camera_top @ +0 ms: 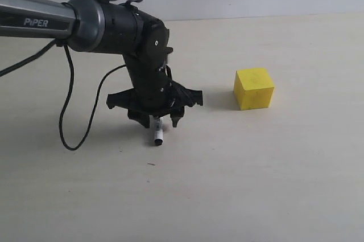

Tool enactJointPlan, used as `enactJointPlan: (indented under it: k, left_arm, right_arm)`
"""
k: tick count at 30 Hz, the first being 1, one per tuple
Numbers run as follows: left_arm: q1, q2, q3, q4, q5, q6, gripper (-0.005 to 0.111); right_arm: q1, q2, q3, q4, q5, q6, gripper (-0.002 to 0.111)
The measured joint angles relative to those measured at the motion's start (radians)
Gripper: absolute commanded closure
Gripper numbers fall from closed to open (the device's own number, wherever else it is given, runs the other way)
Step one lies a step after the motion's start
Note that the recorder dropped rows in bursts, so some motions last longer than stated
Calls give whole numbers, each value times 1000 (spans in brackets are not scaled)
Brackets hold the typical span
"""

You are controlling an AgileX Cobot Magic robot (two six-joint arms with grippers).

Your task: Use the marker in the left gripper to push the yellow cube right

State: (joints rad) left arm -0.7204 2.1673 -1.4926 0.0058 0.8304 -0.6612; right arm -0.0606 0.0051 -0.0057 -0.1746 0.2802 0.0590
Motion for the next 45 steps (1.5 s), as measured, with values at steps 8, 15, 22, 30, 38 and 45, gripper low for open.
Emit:
enactJointPlan:
  k: [8,15,22,30,38,45]
  left_arm:
    - [-32,-297,11,2,35,358,107]
    - [-68,-732,369,-17,-330,483,107]
    - [-68,-1235,796,-17,-662,508,107]
    - [-68,-1541,903,-17,-498,508,107]
    - [-68,-1582,903,-17,-464,510,107]
    - [-68,-1582,903,-17,-462,512,107]
  right_arm:
    - [0,0,0,0,0,0,108]
    - [0,0,0,0,0,0,108]
    - [0,0,0,0,0,0,108]
    - [0,0,0,0,0,0,108]
    - [0,0,0,0,0,0,108]
    - [0,0,0,0,0,0,108]
